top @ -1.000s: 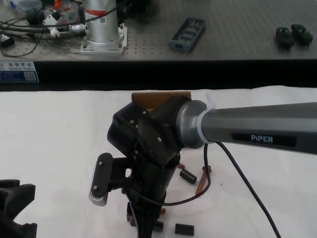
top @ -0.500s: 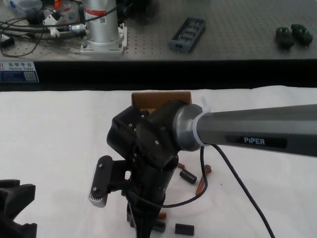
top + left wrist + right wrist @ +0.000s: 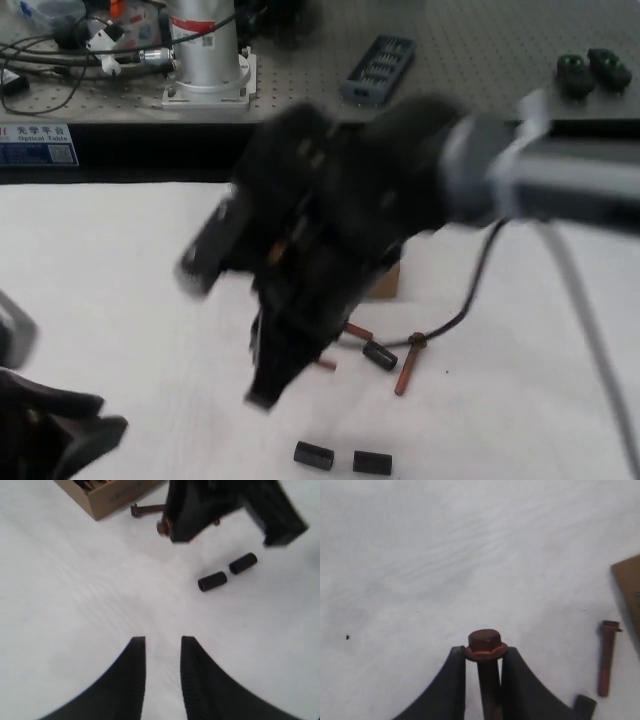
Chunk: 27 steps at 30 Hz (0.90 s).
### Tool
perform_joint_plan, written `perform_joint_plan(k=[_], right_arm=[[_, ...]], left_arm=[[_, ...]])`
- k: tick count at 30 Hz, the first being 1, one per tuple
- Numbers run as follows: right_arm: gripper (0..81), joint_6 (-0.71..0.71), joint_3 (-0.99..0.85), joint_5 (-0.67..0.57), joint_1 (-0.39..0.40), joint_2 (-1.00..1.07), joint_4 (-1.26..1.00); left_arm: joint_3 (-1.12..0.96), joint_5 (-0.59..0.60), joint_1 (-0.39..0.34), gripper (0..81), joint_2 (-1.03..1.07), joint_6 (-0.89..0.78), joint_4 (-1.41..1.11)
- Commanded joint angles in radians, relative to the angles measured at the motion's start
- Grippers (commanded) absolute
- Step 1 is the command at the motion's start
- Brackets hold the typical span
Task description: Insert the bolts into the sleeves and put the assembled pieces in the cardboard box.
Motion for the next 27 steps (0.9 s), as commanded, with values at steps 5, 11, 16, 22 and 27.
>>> perform_joint_plan(k=[5, 11, 16, 22, 27], right_arm=[[3.3, 0.073, 0.094, 0.023, -0.043, -0.213, 0.011], [3.3, 0.145, 0.225, 0.079, -0.052, -0.462, 0.001], [3.3, 0.226, 0.319, 0.088, -0.052, -0.647, -0.013], [3.3, 0.297, 0.403, 0.095, -0.052, -0.841, -0.001], [3.3, 0.321, 0.443, 0.123, -0.052, -0.944, 0.038]], left_arm=[[-0.042, 0.117, -0.001, 18.2, 0.215, 0.280, -0.021], [-0.163, 0.130, -0.024, 18.2, 0.388, 0.439, -0.035], [-0.284, 0.112, -0.092, 18.2, 0.540, 0.466, -0.035], [-0.406, -0.006, -0.193, 18.2, 0.702, 0.557, 0.021], [-0.466, -0.073, -0.238, 13.3, 0.812, 0.615, 0.056]])
